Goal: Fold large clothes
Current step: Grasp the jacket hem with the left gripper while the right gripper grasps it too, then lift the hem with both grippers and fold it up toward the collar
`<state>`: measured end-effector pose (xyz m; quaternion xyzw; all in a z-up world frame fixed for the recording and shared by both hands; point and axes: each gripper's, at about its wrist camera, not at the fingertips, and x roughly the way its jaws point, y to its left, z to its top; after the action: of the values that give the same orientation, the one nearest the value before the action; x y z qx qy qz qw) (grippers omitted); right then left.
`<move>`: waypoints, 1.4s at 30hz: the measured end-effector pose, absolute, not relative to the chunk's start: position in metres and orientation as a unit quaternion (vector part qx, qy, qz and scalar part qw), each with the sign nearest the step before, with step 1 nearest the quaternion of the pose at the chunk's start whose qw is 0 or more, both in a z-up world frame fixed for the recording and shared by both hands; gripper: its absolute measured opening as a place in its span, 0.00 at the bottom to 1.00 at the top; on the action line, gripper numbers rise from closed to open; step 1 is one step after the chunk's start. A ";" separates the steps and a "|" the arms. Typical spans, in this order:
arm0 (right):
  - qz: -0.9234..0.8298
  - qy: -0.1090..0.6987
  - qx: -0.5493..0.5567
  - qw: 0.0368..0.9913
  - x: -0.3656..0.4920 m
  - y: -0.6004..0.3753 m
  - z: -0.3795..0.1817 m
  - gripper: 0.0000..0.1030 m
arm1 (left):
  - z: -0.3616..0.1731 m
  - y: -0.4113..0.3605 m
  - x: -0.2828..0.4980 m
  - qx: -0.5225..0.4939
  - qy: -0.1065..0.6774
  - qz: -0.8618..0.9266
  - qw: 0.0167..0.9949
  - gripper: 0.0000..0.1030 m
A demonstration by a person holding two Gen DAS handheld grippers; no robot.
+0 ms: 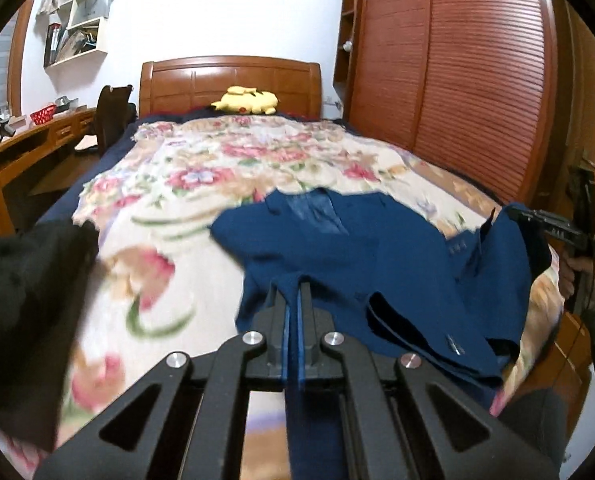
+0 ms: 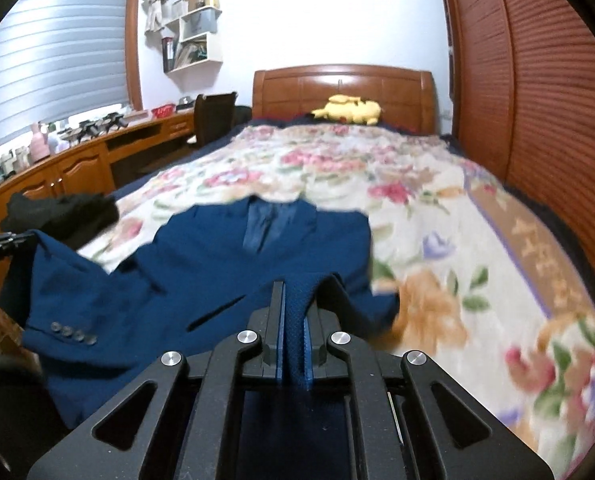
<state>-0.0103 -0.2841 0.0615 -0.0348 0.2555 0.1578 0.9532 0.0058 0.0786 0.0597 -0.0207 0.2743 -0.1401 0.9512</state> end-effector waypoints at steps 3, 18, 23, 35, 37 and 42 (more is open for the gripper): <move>0.154 0.249 -0.035 0.956 0.023 -0.279 0.070 0.04 | 0.068 0.078 0.040 -0.021 0.267 -0.133 0.954 0.00; 0.085 0.239 -0.062 0.965 0.221 -0.277 0.058 0.04 | 0.049 0.103 0.225 -0.018 0.283 -0.047 0.958 0.00; 0.046 0.241 -0.064 0.967 0.266 -0.283 0.047 0.04 | 0.040 0.111 0.262 -0.009 0.286 -0.031 0.958 0.00; 0.013 0.303 -0.089 0.949 0.286 -0.270 0.005 0.16 | 0.017 0.106 0.244 -0.005 0.308 -0.060 0.950 0.09; 0.022 0.304 -0.088 0.948 0.277 -0.270 0.009 0.43 | 0.018 0.106 0.225 -0.001 0.302 -0.069 0.951 0.22; 0.047 0.285 -0.081 0.954 0.229 -0.280 0.025 0.76 | 0.004 0.106 0.184 -0.020 0.312 -0.091 0.945 0.35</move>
<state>0.2295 -0.2798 0.0252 -0.0812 0.2846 0.0465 0.9541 0.1840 0.1057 0.0041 -0.0204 0.3125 -0.0914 0.9453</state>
